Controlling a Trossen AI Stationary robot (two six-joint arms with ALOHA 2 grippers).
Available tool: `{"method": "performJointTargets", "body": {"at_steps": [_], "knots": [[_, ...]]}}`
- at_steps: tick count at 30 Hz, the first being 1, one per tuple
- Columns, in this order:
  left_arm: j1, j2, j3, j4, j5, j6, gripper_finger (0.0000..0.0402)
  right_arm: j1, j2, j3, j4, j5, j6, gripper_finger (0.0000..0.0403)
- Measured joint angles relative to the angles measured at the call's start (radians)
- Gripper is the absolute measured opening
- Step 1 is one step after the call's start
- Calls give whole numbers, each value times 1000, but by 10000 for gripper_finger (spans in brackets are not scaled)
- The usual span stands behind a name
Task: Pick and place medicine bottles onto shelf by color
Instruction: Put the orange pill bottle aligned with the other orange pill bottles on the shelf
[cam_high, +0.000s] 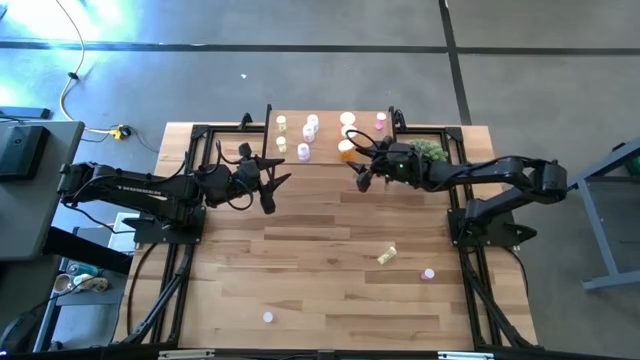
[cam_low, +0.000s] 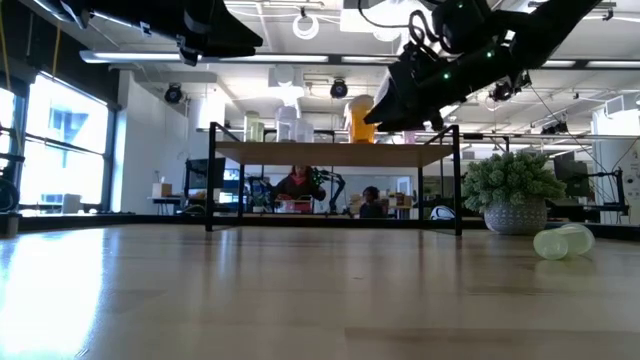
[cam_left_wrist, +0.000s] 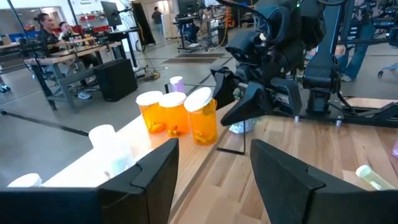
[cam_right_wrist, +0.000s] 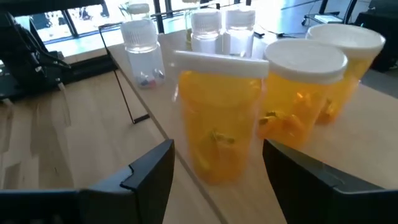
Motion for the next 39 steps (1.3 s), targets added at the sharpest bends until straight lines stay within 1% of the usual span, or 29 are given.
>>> {"method": "performJointTargets", "body": {"at_steps": [5, 10, 14, 19, 24, 27, 30, 34, 39], "knots": [[0, 0, 0, 0, 0, 0, 191, 0, -53, 0, -106, -4, 32, 236], [0, 0, 0, 0, 0, 0, 191, 30, -123, 0, -194, -5, 71, 236], [0, 0, 0, 0, 0, 0, 191, 57, -179, 0, -187, -4, 70, 236], [0, 0, 0, 0, 0, 0, 191, 66, -219, 0, -180, -3, 61, 236], [0, 0, 0, 0, 0, 0, 191, 66, -226, 6, -43, -2, 6, 236], [0, 0, 0, 0, 0, 0, 191, 60, -225, 56, -4, 0, -66, 236], [0, 0, 0, 0, 0, 0, 191, 40, -205, 131, -40, 6, -132, 236], [0, 0, 0, 0, 0, 0, 191, 14, -138, 263, -179, 8, -191, 225], [0, 0, 0, -6, 0, 0, 191, 3, -37, 405, -396, 8, -190, 181]]}}
